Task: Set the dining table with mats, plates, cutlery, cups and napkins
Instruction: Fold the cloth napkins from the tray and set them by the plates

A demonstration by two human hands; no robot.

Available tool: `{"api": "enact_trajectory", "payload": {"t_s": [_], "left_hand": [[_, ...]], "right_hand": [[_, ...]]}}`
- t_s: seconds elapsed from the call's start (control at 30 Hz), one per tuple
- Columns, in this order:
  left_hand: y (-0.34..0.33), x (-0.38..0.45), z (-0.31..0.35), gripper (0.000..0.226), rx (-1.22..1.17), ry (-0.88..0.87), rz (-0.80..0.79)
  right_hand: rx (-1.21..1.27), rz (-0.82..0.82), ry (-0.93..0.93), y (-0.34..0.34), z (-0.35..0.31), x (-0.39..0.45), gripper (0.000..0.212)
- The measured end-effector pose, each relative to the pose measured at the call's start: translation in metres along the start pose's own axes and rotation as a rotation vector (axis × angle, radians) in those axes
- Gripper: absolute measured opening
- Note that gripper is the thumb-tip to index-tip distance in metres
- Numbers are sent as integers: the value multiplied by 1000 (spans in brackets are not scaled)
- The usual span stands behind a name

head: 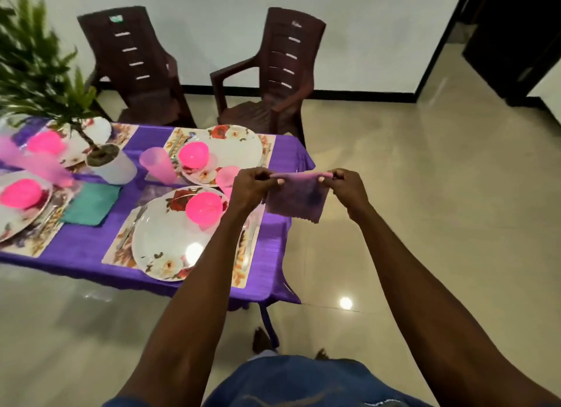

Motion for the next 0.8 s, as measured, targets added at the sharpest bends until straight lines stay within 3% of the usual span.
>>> {"api": "enact_trajectory", "payload": {"t_s": [0.1, 0.2, 0.3, 0.47, 0.57, 0.63, 0.7, 0.8], "left_hand": [[20, -7, -1, 27, -65, 19, 21], [25, -13, -13, 32, -206, 158, 35], [25, -19, -31, 40, -221, 283, 105], [27, -35, -70, 38, -329, 504, 124], [25, -55, -79, 17, -461, 490, -5], [20, -63, -95, 50, -457, 456, -122], [13, -65, -113, 77, -483, 437, -143], [7, -67, -130, 49, -505, 528, 9]], "right_hand": [[135, -68, -81, -21, -5, 9, 32], [339, -117, -193, -52, -6, 14, 55], [361, -169, -212, -79, -3, 9, 55], [332, -444, -258, -103, 30, -2, 40], [267, -284, -292, -110, 52, -5, 31], [245, -204, -330, -112, 65, -5, 43], [320, -243, -391, -114, 77, -2, 51], [346, -420, -453, -119, 84, -2, 49]]}}
Point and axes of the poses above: each hand's wrist, its own x-axis towards the middle knuckle, its own y-axis out of the back of the hand, z = x × y, the point moved 2 cm from there along x, towards the middle knuckle, and after that the axes turned 6 degrees about x, right-handed, at the moved point
